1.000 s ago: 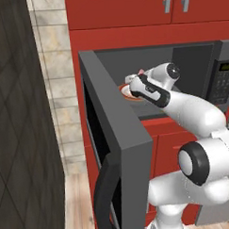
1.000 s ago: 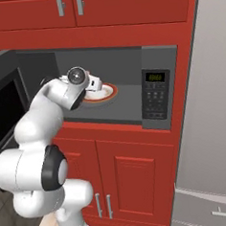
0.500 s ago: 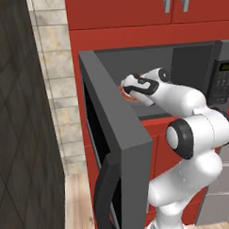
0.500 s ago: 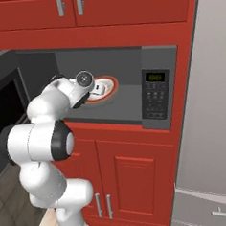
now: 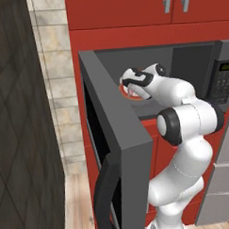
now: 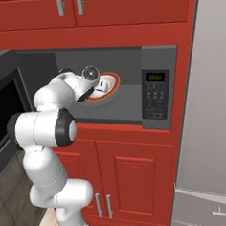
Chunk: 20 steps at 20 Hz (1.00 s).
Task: Pick the steak from the counter and place it in the microwave.
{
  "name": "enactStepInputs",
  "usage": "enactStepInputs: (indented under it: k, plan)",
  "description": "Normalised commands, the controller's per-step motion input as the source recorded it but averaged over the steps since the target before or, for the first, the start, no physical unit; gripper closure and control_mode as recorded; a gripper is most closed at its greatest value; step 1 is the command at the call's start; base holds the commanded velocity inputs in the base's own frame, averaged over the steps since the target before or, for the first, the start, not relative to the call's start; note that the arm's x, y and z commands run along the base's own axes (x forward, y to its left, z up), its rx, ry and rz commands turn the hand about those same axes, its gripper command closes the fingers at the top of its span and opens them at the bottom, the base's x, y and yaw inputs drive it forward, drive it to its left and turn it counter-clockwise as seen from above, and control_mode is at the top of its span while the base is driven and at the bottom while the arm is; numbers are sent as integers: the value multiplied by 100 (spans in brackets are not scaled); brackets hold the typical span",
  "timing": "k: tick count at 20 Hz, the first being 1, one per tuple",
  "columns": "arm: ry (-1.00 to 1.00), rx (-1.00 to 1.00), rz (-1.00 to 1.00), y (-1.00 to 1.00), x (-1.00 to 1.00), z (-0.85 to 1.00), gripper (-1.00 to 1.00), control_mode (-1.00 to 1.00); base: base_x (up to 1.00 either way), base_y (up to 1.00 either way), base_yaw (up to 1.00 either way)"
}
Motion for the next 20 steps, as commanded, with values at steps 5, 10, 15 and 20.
enactStepInputs:
  k: [5, 10, 15, 20]
  plan:
    - [5, 3, -1, -2, -1, -7, 100, -100, 0, 0, 0]
    - [2, 3, -5, 0, -17, -2, -100, -100, 0, 0, 0]
    - [0, 3, -4, 0, -3, 0, -100, -100, 0, 0, 0]
    - [0, 1, -3, 0, 0, 2, -100, -100, 0, 0, 0]
